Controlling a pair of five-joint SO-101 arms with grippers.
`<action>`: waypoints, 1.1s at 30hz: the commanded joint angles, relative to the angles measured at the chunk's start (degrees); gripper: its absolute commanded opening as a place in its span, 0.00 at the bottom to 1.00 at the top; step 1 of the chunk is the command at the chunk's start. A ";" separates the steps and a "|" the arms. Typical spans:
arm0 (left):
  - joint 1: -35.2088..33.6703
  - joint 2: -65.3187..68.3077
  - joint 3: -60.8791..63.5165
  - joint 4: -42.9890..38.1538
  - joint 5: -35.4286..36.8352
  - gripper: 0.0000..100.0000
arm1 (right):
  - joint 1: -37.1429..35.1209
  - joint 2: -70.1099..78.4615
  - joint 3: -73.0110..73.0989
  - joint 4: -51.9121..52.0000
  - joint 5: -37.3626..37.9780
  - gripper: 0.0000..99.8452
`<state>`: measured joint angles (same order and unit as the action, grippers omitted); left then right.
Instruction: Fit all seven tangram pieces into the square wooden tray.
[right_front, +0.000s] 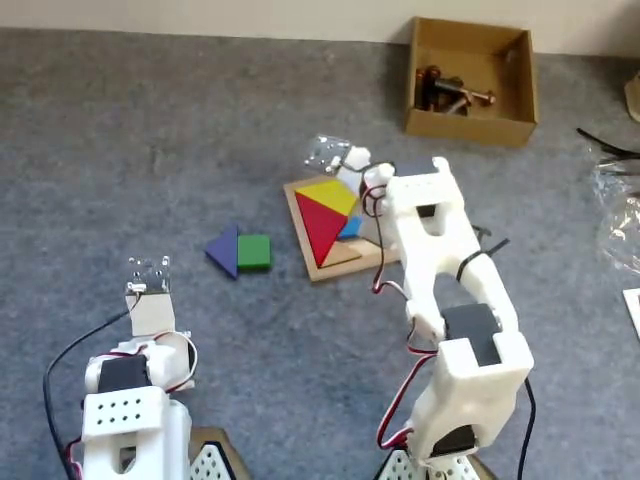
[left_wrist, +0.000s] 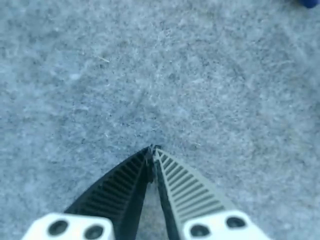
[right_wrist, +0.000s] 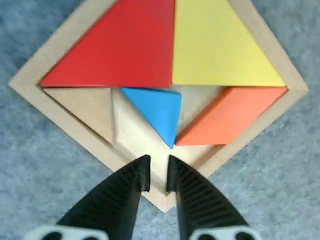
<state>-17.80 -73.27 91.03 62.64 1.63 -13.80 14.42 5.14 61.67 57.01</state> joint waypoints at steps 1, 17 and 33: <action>-1.27 -0.22 -0.04 0.79 0.44 0.00 | 1.19 -1.36 -3.30 0.13 0.79 0.08; -1.27 -0.22 -0.04 0.79 0.44 0.00 | 1.63 -1.45 -3.21 0.22 5.89 0.14; -1.27 -0.22 -0.04 0.79 0.44 0.00 | -3.38 -1.36 -2.68 0.48 16.53 0.20</action>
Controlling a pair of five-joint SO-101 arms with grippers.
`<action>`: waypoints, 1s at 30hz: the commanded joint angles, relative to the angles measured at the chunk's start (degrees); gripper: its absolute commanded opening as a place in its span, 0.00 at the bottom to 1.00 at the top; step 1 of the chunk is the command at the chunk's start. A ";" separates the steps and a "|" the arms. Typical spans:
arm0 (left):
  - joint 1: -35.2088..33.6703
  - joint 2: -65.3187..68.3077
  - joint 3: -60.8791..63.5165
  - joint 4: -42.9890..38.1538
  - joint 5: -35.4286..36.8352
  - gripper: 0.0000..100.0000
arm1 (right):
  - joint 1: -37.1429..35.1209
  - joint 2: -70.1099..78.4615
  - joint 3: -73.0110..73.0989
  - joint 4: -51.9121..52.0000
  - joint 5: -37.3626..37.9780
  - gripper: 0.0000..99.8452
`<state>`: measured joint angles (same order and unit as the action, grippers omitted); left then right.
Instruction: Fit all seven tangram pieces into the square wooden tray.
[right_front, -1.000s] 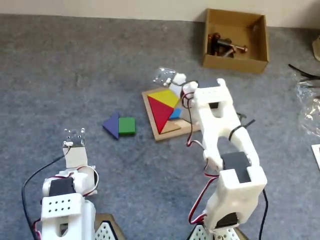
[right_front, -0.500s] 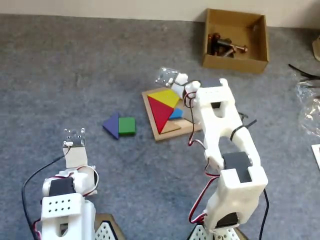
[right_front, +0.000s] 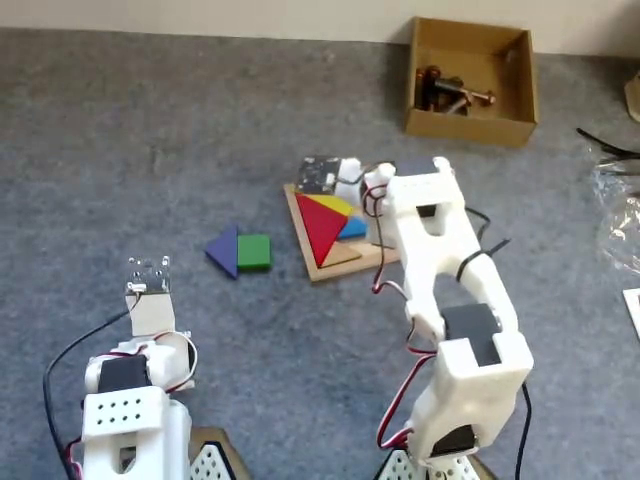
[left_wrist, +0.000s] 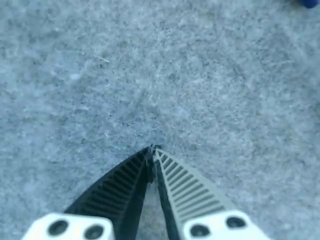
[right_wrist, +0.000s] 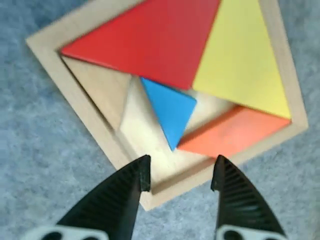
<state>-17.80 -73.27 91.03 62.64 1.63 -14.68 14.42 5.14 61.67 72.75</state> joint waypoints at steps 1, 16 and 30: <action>-1.27 -0.22 -0.04 0.79 0.44 0.00 | -3.38 -1.36 -2.68 0.57 0.53 0.20; -1.27 -0.22 -0.04 0.79 0.44 0.00 | -7.87 0.92 3.38 -7.16 0.44 0.20; -1.27 -0.22 -0.04 0.79 0.44 0.00 | -6.11 4.35 -8.57 7.25 0.35 0.20</action>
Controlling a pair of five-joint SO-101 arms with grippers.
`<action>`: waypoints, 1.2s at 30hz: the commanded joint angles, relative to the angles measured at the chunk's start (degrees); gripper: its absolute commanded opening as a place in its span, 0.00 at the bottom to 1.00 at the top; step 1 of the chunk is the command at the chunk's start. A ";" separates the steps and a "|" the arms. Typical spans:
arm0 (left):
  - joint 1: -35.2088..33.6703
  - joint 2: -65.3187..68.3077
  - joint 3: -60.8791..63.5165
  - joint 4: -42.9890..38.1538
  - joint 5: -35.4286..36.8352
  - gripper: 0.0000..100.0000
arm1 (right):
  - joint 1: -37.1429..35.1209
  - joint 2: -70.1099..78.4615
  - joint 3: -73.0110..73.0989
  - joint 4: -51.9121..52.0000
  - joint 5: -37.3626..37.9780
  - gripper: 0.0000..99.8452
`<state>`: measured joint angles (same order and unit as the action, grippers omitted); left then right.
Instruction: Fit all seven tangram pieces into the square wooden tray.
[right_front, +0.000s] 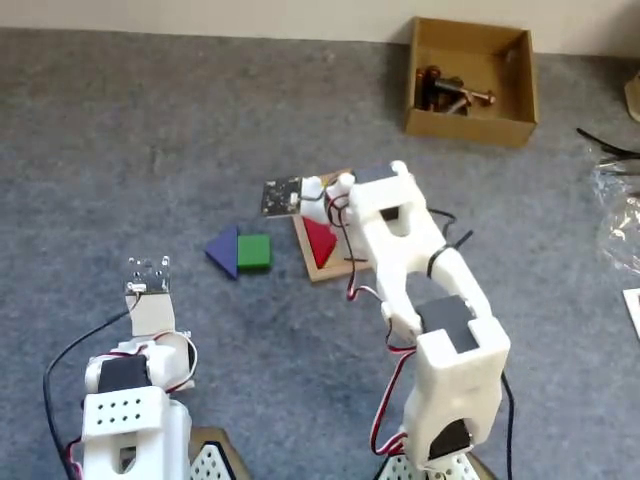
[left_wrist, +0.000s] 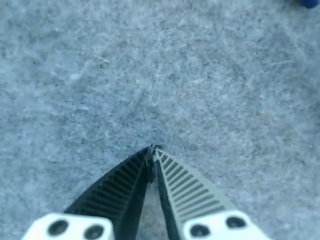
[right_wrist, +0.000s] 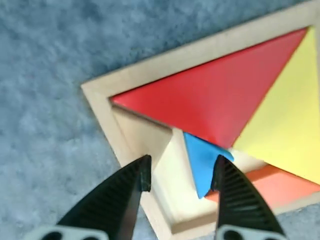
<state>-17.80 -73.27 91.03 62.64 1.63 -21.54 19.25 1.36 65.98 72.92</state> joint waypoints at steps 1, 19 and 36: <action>-1.27 -0.22 -0.04 0.79 0.44 0.00 | 0.66 -0.48 -5.41 3.47 0.09 0.20; -1.27 -0.22 -0.04 0.79 0.44 0.00 | 5.05 4.00 -9.63 0.04 0.62 0.20; -1.27 -0.22 -0.04 0.79 0.44 0.00 | 4.53 10.59 -13.05 -0.04 0.26 0.20</action>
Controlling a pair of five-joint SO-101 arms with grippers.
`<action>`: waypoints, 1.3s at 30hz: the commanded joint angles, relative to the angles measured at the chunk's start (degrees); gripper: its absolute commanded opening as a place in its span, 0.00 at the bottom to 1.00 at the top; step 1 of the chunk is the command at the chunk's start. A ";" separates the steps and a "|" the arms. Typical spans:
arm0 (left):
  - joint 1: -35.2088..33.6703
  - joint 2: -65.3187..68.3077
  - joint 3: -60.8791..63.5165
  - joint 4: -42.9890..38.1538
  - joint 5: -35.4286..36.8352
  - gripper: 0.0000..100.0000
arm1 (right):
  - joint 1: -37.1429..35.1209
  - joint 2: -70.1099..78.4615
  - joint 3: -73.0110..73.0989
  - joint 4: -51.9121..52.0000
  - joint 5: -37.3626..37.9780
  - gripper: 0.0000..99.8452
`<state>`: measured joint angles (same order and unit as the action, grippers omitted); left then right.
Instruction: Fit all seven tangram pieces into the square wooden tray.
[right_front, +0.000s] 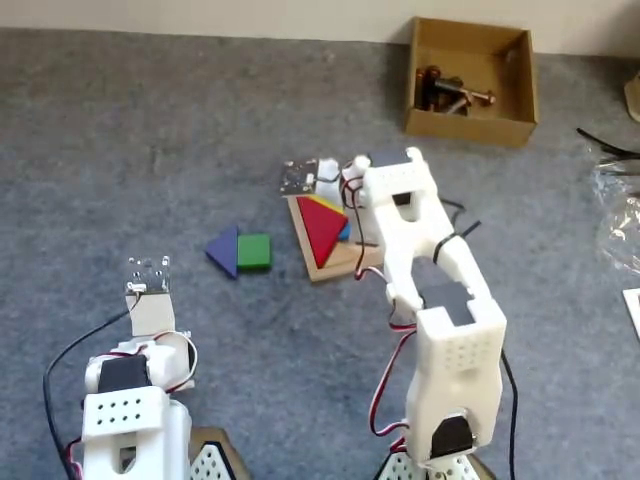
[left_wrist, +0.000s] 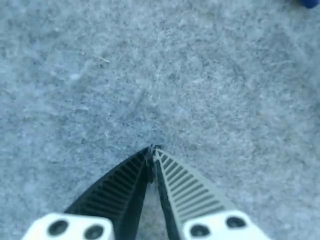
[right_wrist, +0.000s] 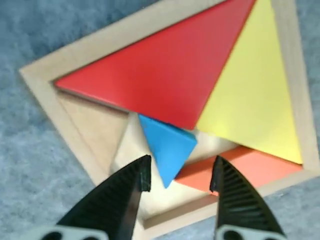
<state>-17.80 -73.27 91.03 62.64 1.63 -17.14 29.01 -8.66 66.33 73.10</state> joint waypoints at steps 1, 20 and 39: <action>-1.27 -0.22 -0.04 0.79 0.44 0.00 | -0.22 0.92 -3.21 -0.31 0.09 0.20; -1.27 -0.22 -0.04 0.79 0.44 0.00 | -4.18 1.19 -3.56 8.75 2.81 0.17; -1.27 -0.22 -0.04 0.79 0.44 0.00 | -4.18 1.36 -6.99 8.92 3.43 0.06</action>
<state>-17.80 -73.27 91.03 62.64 1.63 -20.22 31.03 -12.88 73.98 76.35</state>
